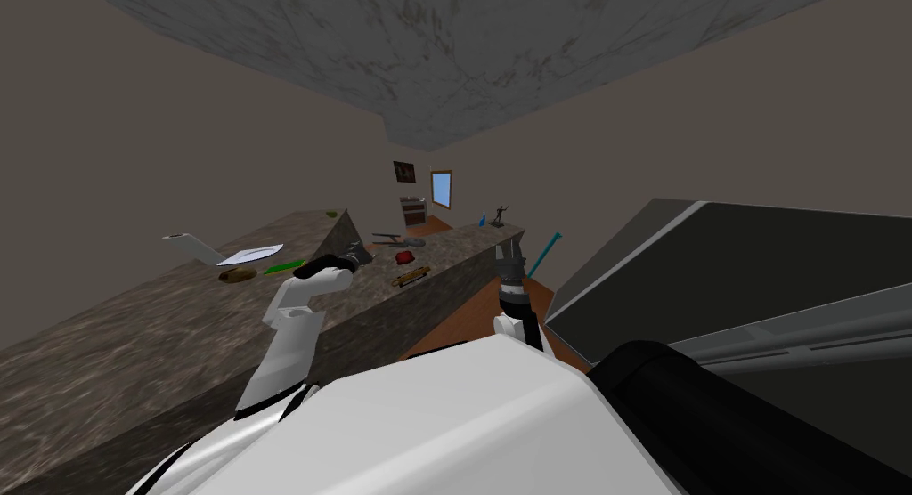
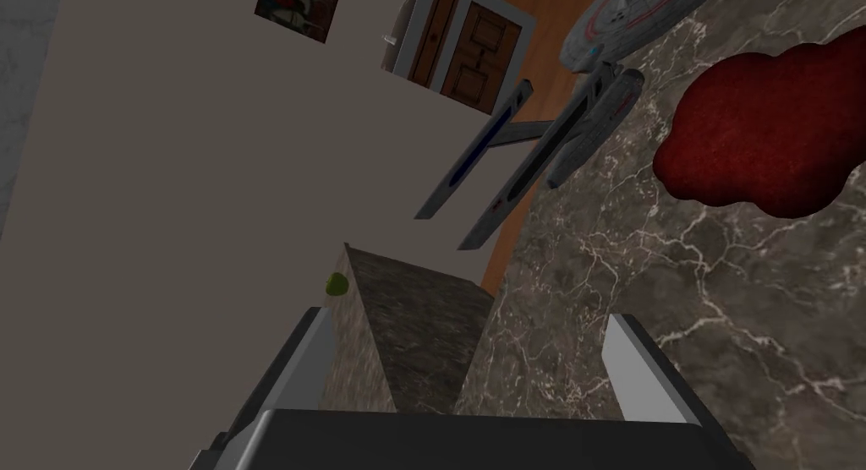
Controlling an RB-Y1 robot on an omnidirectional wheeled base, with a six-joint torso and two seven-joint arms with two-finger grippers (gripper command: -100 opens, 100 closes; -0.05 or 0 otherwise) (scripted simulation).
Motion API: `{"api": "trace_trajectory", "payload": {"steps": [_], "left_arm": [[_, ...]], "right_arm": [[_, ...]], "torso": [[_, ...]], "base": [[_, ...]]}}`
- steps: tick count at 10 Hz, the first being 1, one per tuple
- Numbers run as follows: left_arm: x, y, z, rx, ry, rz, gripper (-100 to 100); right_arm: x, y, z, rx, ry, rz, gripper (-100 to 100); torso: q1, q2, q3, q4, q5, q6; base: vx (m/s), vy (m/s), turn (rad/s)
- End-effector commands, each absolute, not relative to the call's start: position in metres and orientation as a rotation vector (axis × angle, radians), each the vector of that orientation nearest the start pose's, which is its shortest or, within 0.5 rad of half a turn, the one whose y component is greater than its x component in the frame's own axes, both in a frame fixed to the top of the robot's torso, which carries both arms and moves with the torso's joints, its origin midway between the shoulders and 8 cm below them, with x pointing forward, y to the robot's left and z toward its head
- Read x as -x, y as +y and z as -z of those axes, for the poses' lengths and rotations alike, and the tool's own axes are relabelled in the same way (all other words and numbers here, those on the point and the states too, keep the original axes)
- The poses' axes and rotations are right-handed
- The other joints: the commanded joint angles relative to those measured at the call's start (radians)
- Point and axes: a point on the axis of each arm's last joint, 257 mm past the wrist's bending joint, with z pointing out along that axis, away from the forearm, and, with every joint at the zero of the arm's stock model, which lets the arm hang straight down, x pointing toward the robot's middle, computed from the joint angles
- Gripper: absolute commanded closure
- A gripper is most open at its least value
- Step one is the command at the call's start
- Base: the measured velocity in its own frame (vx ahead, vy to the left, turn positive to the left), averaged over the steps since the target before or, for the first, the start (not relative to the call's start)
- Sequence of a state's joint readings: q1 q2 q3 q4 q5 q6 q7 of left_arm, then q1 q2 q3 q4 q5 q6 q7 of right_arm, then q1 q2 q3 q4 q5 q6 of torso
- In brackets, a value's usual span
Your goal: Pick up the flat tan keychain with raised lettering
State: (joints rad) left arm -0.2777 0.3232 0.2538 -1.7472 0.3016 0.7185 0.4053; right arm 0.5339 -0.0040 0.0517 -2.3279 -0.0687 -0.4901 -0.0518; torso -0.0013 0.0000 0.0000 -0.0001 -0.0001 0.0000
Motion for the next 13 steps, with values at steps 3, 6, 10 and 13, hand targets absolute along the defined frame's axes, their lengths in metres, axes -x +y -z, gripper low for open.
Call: {"api": "trace_trajectory", "payload": {"steps": [3,6,10,13], "left_arm": [[-0.599,0.364,0.142,1.856,1.049,1.256,-100],[-0.601,0.363,0.161,1.946,1.082,1.202,-100],[-0.603,0.36,0.19,2.09,1.133,1.102,-100],[-0.599,0.358,0.209,2.173,1.168,1.029,-100]], "right_arm": [[-0.335,-0.273,-0.033,-0.719,0.553,-1.436,0],[-0.335,-0.273,-0.033,-0.719,0.553,-1.436,0],[-0.335,-0.273,-0.033,-0.719,0.553,-1.436,0],[-0.335,-0.273,-0.033,-0.719,0.553,-1.436,0]], "torso": [[-0.001,0.0,0.0,0.0,0.0,0.0],[-0.001,0.0,0.0,0.0,0.0,0.0],[-0.002,-0.001,-0.001,0.0,-0.001,0.0],[-0.002,-0.001,0.0,0.0,0.0,0.0]], "base": [[-0.004,-0.021,-0.016],[0.001,-0.02,-0.014],[0.008,-0.041,-0.025],[0.005,-0.036,-0.017]]}}
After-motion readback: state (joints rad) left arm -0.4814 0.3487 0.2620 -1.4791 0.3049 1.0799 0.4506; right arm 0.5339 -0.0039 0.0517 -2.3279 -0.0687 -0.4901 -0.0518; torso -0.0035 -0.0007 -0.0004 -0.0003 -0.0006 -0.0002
